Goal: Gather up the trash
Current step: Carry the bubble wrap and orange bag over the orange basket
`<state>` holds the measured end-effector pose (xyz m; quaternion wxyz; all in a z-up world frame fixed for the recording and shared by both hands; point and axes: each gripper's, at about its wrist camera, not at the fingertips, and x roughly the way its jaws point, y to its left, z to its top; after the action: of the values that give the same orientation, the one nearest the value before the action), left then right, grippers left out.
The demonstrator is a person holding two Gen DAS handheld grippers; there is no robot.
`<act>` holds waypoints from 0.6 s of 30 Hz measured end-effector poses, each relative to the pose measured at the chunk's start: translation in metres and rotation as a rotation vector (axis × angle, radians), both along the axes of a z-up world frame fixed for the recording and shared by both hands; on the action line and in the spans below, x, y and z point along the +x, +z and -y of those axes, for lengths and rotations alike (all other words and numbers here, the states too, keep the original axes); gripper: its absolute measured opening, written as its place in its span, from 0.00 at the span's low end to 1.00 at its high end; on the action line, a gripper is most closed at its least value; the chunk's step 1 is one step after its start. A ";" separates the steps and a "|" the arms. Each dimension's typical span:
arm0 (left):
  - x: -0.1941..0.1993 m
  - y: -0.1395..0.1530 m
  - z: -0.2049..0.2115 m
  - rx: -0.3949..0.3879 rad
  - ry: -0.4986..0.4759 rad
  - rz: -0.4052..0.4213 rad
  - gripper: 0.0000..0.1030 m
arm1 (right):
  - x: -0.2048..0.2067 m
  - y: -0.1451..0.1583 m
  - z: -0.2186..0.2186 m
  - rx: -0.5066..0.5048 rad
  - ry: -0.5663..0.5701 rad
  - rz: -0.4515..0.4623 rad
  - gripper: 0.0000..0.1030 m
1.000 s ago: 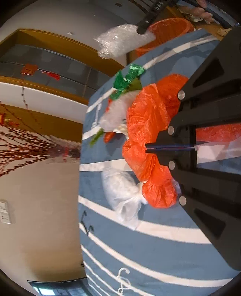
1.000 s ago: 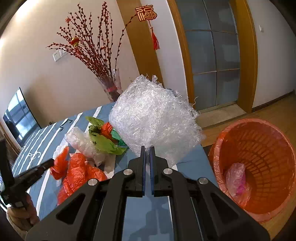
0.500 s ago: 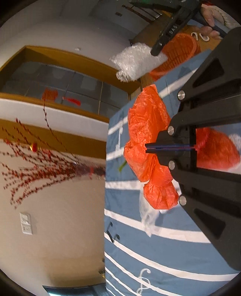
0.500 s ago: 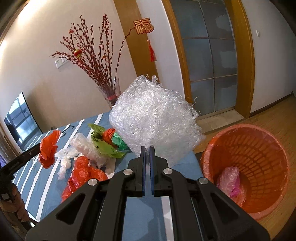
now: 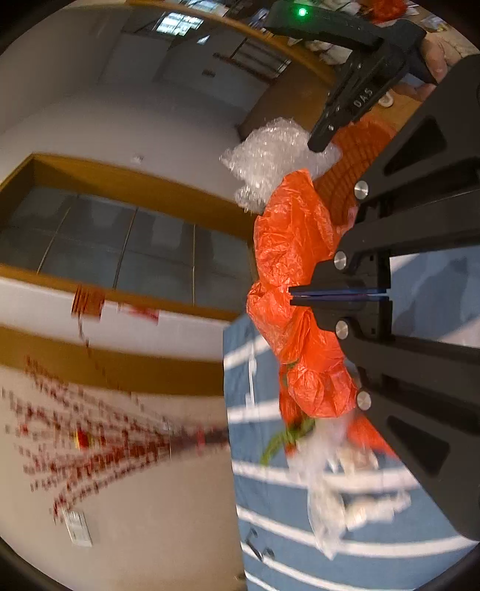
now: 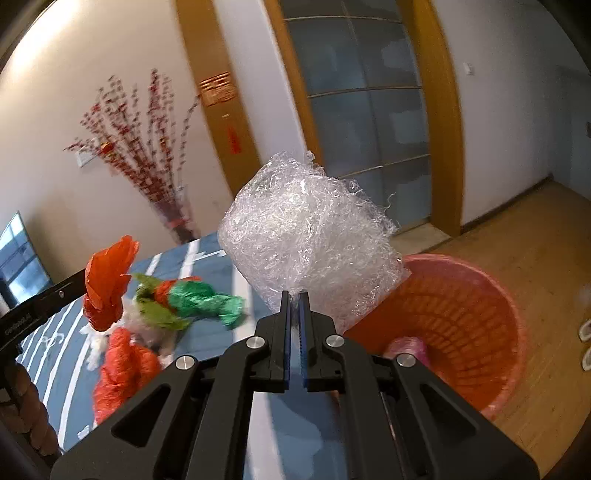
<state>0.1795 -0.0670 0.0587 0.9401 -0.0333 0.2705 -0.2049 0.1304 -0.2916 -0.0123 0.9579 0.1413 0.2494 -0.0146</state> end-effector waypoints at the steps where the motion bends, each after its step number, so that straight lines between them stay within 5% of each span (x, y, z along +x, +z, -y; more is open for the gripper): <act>1: 0.001 -0.001 0.012 0.000 -0.021 0.000 0.02 | -0.002 -0.001 0.009 0.002 -0.020 0.000 0.04; 18: 0.022 -0.033 0.152 -0.009 -0.236 -0.069 0.02 | -0.016 -0.022 0.098 0.047 -0.223 -0.028 0.04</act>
<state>0.2011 -0.2185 0.0259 0.8993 -0.0123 0.3040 -0.3140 0.1146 -0.3892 -0.0345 0.9433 0.1901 0.2457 -0.1171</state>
